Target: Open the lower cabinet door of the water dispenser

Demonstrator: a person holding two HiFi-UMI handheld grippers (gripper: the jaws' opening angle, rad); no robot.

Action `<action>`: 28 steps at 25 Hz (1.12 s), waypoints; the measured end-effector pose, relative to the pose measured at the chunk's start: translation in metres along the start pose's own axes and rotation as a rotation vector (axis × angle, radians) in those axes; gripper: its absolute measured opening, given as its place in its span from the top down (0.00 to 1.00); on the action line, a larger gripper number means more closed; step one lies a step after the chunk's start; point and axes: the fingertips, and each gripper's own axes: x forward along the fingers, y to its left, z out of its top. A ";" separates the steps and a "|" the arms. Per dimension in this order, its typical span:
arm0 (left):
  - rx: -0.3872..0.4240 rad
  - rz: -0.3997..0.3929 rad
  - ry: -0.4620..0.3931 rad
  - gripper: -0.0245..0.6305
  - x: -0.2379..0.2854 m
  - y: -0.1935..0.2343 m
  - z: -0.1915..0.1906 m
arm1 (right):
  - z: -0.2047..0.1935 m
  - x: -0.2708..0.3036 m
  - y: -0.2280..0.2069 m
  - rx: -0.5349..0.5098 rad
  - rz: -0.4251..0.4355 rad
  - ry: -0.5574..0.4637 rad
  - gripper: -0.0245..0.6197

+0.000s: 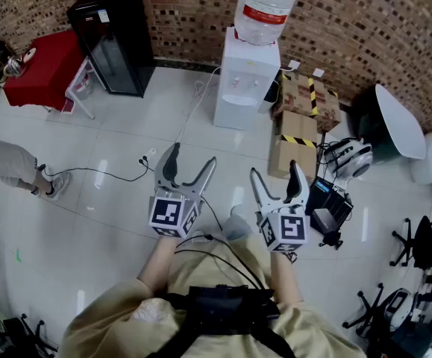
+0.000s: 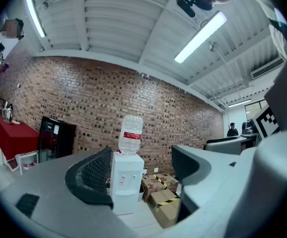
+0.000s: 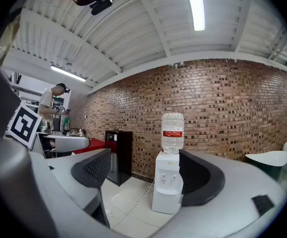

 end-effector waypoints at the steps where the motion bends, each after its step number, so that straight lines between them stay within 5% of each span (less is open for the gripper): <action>1: 0.000 0.000 0.004 0.38 0.003 0.002 -0.001 | 0.000 0.004 -0.005 0.006 -0.010 0.006 0.27; 11: 0.007 0.036 0.028 0.38 0.085 0.028 -0.019 | -0.013 0.084 -0.068 0.023 -0.020 0.020 0.27; 19: 0.033 0.042 0.058 0.38 0.202 0.035 -0.044 | -0.077 0.181 -0.162 0.052 -0.015 0.089 0.27; 24: 0.052 0.031 0.114 0.38 0.276 0.047 -0.095 | -0.165 0.255 -0.217 0.055 0.015 0.163 0.27; 28: 0.062 0.014 0.142 0.38 0.319 0.050 -0.161 | -0.283 0.302 -0.257 0.119 0.034 0.265 0.27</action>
